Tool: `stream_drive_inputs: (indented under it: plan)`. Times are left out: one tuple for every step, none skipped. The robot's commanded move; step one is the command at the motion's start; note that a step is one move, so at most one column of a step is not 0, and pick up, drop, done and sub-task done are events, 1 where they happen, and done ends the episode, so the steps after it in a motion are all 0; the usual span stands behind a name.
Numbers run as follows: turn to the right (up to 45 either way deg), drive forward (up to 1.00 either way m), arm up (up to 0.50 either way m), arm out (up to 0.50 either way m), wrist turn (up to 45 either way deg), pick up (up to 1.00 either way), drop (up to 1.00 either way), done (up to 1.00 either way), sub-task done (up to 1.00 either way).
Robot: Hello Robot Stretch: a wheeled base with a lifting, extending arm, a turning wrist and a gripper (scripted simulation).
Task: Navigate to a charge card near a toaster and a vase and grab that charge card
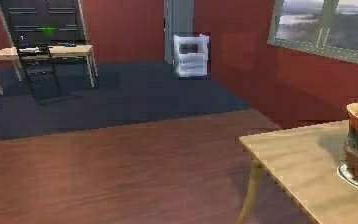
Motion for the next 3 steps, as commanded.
stream_drive_inputs:
  plan:
    - [-42.0, 0.0, 0.0, 0.0, 0.0, 0.0, 0.0, 0.0, 0.0]
    - [0.0, 1.0, 0.0, 0.0, 0.0, 0.0, 0.0, 0.0, 0.0]
    - [-3.0, 0.0, 0.0, 0.0, 0.0, 0.0, 0.0, 0.0, 0.0]
